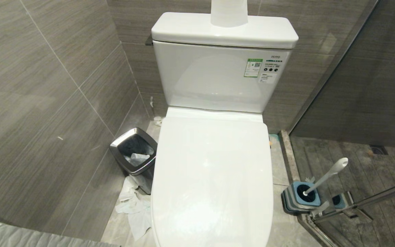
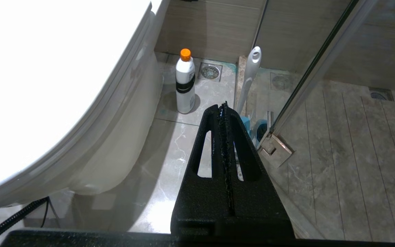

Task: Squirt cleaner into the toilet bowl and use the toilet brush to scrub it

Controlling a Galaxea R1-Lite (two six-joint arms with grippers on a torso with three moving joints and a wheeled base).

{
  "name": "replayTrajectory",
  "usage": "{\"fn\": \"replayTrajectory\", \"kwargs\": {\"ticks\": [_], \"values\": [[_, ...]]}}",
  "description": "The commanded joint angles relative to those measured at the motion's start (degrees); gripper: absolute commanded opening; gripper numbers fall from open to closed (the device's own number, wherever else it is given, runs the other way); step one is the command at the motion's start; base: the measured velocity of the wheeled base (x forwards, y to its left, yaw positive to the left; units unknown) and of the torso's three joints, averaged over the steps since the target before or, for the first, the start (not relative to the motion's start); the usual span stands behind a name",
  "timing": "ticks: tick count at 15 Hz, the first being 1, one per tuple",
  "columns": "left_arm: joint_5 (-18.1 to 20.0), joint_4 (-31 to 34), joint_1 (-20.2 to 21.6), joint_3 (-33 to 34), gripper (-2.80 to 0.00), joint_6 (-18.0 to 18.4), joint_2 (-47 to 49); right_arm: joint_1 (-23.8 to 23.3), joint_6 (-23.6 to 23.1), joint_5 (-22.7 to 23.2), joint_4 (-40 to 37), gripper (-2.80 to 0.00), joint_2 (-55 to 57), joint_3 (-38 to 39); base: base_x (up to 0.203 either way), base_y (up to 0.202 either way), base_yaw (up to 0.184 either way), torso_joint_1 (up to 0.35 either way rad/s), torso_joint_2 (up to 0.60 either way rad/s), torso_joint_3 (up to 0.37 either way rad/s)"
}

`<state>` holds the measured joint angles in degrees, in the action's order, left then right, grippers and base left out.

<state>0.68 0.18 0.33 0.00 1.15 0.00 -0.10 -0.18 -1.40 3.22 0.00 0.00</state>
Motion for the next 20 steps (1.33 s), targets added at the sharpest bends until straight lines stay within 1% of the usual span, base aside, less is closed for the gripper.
{"fn": "replayTrajectory", "kwargs": {"ticks": [1,20], "values": [[0.0,0.0,0.0,0.1,-2.80,0.0,0.1,0.0,0.0,0.0,0.0,-2.80,0.0,1.5,0.000,0.000,0.000,0.000,0.00,0.000],[0.0,0.0,0.0,0.1,-2.80,0.0,0.1,0.0,-0.1,0.0,0.0,-2.80,0.0,1.4,0.000,0.000,0.000,0.000,0.00,0.000]]}}
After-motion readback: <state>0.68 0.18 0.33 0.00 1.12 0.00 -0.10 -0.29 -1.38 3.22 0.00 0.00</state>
